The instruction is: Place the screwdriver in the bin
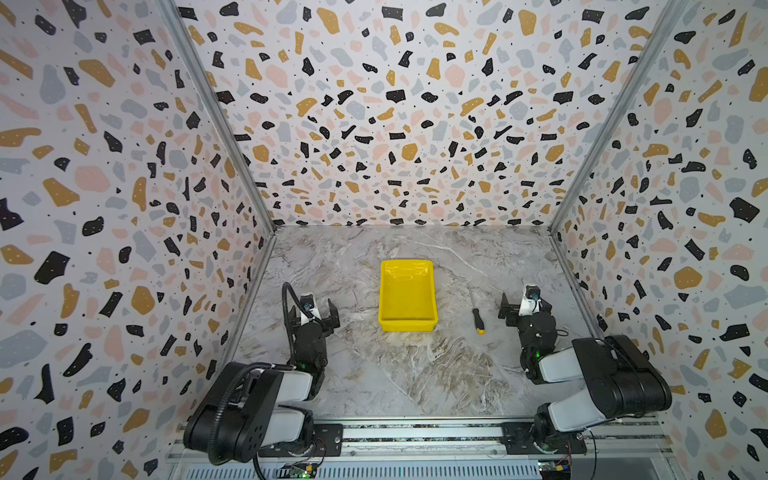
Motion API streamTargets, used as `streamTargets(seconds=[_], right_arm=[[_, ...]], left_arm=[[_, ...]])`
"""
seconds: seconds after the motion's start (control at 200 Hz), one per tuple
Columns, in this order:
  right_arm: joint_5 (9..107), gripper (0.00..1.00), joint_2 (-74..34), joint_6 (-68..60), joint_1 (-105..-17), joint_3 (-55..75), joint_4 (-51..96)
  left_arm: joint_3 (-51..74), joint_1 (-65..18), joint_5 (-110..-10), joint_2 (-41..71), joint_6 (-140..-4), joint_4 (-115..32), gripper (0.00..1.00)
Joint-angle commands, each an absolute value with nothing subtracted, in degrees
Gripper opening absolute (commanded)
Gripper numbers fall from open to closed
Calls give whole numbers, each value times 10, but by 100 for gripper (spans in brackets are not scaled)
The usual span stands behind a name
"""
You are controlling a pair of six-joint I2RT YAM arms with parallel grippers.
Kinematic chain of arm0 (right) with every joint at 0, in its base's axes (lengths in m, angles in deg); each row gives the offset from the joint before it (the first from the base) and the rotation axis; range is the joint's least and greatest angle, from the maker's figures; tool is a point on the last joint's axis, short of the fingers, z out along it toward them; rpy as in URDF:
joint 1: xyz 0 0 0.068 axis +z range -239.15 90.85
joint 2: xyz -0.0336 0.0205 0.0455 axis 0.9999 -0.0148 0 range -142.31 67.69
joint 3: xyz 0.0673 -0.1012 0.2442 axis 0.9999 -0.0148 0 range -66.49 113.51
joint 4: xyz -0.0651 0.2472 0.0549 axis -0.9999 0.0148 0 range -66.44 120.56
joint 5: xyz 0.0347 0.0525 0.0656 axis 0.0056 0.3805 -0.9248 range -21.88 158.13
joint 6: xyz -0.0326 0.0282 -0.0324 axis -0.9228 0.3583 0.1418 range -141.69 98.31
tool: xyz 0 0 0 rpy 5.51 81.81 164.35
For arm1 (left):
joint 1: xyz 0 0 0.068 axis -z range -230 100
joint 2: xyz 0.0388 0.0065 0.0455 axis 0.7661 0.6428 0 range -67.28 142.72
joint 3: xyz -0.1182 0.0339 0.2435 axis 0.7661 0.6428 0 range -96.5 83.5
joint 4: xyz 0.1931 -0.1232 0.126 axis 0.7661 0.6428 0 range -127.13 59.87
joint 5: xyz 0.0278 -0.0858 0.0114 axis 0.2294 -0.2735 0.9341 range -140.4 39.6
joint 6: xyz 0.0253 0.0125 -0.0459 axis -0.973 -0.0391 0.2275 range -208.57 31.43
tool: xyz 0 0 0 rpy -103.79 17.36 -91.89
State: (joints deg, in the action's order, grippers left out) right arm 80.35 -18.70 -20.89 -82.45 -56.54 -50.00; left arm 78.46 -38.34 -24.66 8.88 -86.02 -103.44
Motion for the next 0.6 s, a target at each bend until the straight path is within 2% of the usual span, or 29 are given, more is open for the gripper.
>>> streamTargets(seconds=[0.0,0.596], right_arm=[[802,99,-178,-209,-826,-556,-500],[808,99,-177,-216,-820,-559,-506]], left_arm=[[773,-387,-251,88,-859,-1061,100],[774,-387,-251,87,-859,-1061,100]])
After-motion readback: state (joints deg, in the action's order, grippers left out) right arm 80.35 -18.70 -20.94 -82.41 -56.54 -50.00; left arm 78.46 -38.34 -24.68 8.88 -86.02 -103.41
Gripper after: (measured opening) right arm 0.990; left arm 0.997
